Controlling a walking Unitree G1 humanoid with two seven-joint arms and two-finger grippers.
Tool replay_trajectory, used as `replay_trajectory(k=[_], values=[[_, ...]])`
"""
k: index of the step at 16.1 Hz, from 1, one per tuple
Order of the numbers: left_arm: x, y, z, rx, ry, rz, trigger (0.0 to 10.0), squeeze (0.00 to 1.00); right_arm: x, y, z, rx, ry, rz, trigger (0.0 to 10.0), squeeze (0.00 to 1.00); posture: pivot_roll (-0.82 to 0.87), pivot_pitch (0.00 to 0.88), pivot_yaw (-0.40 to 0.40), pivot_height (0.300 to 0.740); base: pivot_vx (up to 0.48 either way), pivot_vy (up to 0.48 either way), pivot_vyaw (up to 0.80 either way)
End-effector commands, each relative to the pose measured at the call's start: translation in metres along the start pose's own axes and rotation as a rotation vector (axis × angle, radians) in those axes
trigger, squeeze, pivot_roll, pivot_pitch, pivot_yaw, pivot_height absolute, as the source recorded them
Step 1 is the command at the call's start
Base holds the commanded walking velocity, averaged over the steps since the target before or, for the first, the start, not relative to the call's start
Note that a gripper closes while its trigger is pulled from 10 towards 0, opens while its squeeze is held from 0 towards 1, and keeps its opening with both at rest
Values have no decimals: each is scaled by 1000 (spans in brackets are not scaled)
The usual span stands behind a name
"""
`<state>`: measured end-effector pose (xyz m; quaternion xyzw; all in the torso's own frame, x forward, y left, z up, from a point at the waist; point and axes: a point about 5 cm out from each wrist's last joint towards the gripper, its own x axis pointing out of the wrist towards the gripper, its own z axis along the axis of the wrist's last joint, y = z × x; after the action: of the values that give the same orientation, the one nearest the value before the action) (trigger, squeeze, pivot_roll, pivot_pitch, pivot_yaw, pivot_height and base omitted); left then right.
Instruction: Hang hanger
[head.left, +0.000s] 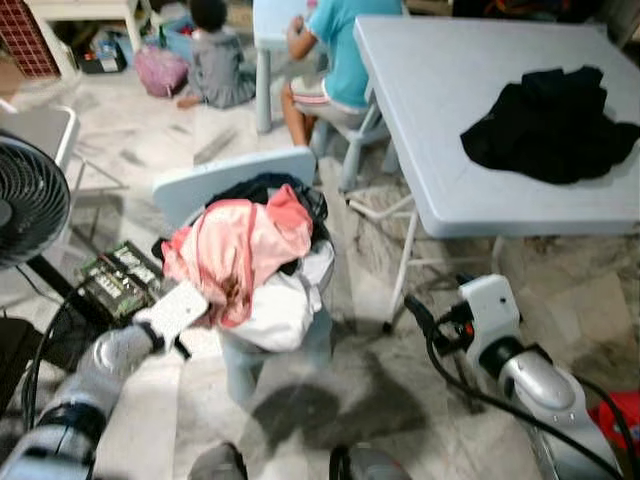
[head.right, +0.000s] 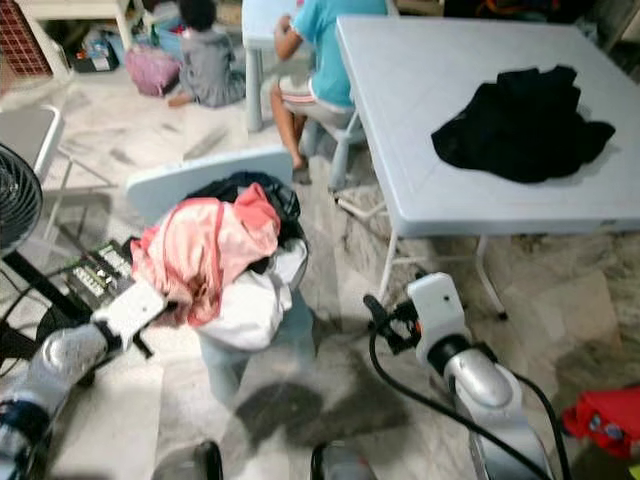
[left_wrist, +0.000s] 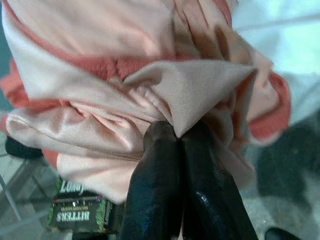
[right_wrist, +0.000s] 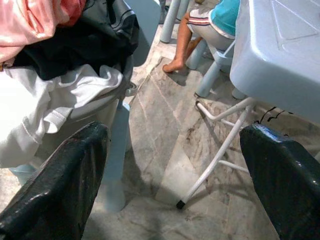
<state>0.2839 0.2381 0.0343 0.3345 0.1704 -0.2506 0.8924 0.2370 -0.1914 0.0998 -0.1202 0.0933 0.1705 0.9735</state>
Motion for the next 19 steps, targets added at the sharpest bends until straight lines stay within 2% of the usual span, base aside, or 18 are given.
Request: replay_trajectory(k=[1, 3, 4, 5, 6, 11, 15, 16, 19], values=[[-3, 3, -3, 0, 13, 21, 0, 0, 0, 0, -2, -3, 7, 2, 10000, 0, -80, 134, -56, 740, 0, 0, 0], [-6, 1, -14, 1, 79, 53, 0, 0, 5, 2, 0, -3, -2, 7, 10000, 0, -74, 131, -59, 740, 0, 0, 0], [-6, 4, -14, 7, 99, 72, 10000, 0, 5, 0, 0, -5, -4, 4, 10000, 0, -76, 130, -58, 740, 0, 0, 0], [-6, 8, -14, 13, 110, 88, 10000, 8, 4, -1, 1, -7, -4, 0, 10000, 0, -81, 130, -55, 740, 0, 0, 0], [-6, 13, -13, -9, 114, 115, 10000, 1000, 4, -2, 1, -9, -4, -3, 10000, 0, -81, 130, -55, 740, 0, 0, 0], [-8, 31, -7, 78, 132, 188, 10000, 1000, 2, -1, -1, -7, -3, -7, 10000, 0, -83, 130, -50, 740, 0, 0, 0], [-15, 38, 0, 110, 117, 234, 10000, 1000, 6, -2, 0, -7, -6, -3, 10000, 0, -69, 130, -50, 740, 0, 0, 0], [-16, 40, 4, 92, 89, 255, 10000, 1000, 7, -1, 0, -7, -9, -1, 10000, 0, -67, 129, -50, 740, 0, 0, 0], [-19, 39, 7, 114, 68, 243, 10000, 1000, 8, -2, 0, -6, -11, 0, 10000, 0, -68, 127, -47, 740, 0, 0, 0]])
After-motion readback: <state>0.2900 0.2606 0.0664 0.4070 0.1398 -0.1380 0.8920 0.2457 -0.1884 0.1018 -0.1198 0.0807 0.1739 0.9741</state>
